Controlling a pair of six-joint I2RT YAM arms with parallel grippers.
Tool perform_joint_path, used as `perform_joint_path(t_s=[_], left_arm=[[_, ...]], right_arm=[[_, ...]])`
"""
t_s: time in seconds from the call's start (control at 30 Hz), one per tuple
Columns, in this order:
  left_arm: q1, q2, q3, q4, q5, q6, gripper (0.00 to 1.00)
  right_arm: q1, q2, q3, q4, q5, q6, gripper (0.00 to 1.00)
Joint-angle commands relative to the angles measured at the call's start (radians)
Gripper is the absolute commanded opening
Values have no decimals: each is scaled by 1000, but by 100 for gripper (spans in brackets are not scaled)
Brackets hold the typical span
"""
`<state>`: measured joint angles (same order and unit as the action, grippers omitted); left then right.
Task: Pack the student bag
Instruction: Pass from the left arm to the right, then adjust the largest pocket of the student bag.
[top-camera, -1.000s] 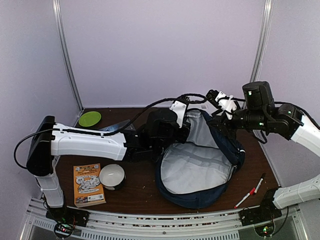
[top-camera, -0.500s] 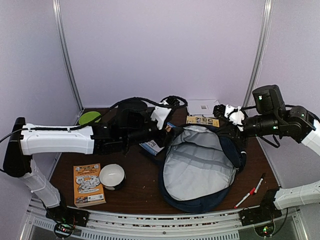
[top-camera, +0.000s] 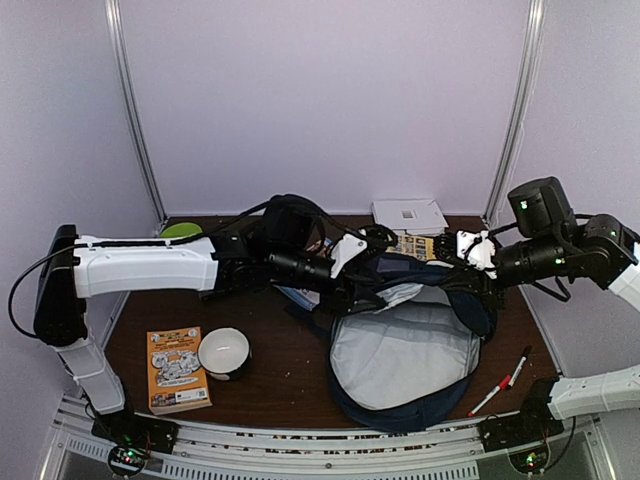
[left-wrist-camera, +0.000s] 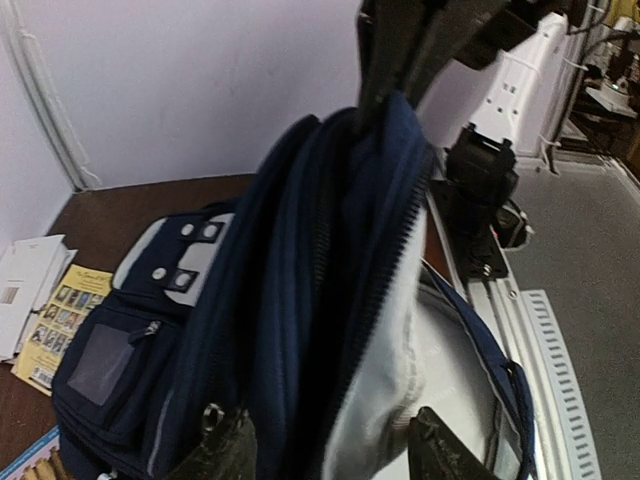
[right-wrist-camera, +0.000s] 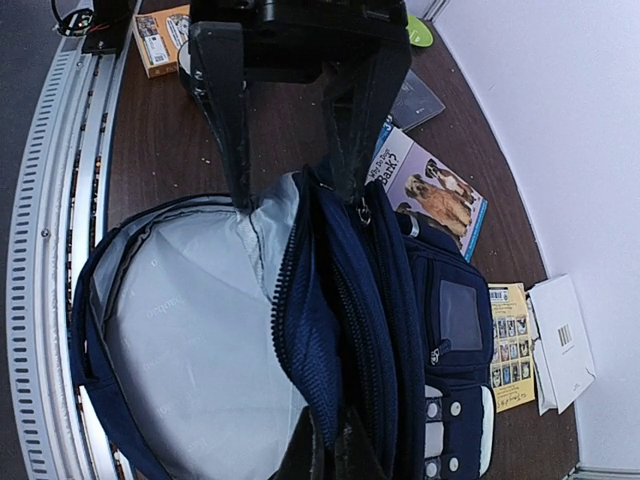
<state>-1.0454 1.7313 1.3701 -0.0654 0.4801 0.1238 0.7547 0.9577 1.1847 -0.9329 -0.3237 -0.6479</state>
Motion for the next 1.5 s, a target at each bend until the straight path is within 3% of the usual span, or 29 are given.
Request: perform_joint_path(t_s=[0.0, 0.13, 0.27, 0.4, 0.53, 0.63, 0.73, 0.83, 0.93, 0.97, 1.1, 1.17, 1.27, 1.37, 1.47], left_arm=[[6, 9, 66, -107, 196, 78, 54], [6, 28, 119, -260, 197, 154, 41], [6, 54, 136, -307, 174, 178, 30], [5, 85, 147, -275, 116, 155, 42], [5, 113, 159, -215, 83, 141, 44], [4, 127, 165, -172, 71, 139, 34], [4, 134, 168, -152, 29, 136, 3], [-5, 126, 146, -99, -82, 116, 0], [-26, 99, 109, 5, -353, 71, 0], [-38, 86, 92, 70, -532, 47, 0], [-125, 72, 30, 440, -1474, -5, 0], [-151, 101, 25, 683, -1785, 48, 0], [-167, 188, 50, 970, -1890, 171, 0], [-217, 287, 100, 1185, -1807, 381, 0], [-269, 372, 102, 1535, -1751, 686, 13]], right_arm=[[-6, -25, -10, 20, -12, -9, 0], [-6, -23, -10, 25, -12, -7, 0], [-6, -19, -5, 26, -14, -7, 0], [-6, -14, -2, 26, -19, -6, 0], [-6, -7, 3, 27, -34, -4, 0], [-6, -2, 7, 28, -37, 0, 0], [-6, -3, 10, 29, -35, 7, 0], [-6, -9, 15, 31, -32, 20, 0], [-6, -15, 22, 14, -12, 18, 0], [-6, -18, 23, 5, -6, 16, 0], [-6, -34, 11, -63, -40, -6, 0], [-6, -43, -11, -89, -71, -13, 0], [-6, -52, -64, -97, -96, -9, 0], [-7, -69, -100, -23, -51, 44, 0], [-22, -86, -149, 133, 43, 147, 0]])
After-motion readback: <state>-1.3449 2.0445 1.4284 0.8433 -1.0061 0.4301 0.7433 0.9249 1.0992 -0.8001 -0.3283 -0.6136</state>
